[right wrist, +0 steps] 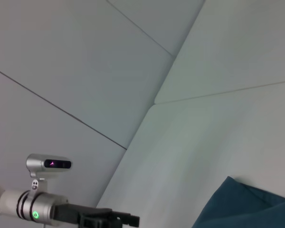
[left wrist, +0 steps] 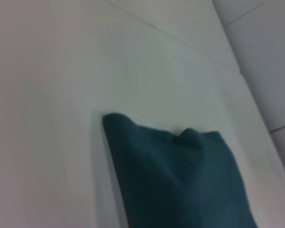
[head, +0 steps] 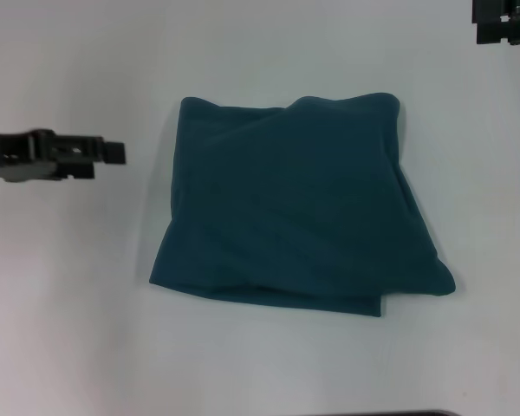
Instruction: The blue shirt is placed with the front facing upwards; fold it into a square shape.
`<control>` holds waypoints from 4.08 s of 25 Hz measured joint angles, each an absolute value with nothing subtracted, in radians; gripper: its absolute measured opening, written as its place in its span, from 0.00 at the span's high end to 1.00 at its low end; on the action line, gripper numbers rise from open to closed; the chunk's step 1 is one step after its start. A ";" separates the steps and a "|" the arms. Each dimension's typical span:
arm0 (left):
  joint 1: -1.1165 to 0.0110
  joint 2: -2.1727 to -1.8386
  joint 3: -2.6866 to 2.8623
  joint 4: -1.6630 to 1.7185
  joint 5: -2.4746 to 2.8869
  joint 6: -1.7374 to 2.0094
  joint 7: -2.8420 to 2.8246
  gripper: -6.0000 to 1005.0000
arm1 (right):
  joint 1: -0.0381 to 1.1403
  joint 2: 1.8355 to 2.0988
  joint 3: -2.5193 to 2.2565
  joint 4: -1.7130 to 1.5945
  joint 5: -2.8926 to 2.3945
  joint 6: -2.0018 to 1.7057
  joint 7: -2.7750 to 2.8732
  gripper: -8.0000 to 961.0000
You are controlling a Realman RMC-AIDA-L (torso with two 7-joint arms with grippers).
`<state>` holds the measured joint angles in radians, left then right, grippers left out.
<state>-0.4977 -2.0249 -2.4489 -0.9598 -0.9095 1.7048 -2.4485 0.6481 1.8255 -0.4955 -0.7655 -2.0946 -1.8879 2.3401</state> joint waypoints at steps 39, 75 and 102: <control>-0.679 -2.155 -2.190 -0.824 -0.706 1.401 -2.605 0.20 | 0.645 1.822 -0.463 -0.765 -2.092 -1.893 2.351 0.02; -0.594 -2.077 -2.383 -0.921 -0.726 1.664 -2.555 0.88 | 0.653 1.822 -0.462 -0.761 -2.092 -1.883 2.359 0.02; -0.583 -2.086 -2.500 -0.674 -0.932 1.495 -2.583 0.10 | 0.633 1.827 -0.463 -0.752 -2.092 -1.888 2.350 0.02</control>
<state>-0.5826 -2.0856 -2.5002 -0.6744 -0.9324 1.4950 -2.5829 0.6332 1.8268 -0.4631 -0.7517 -2.0923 -1.8882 2.3503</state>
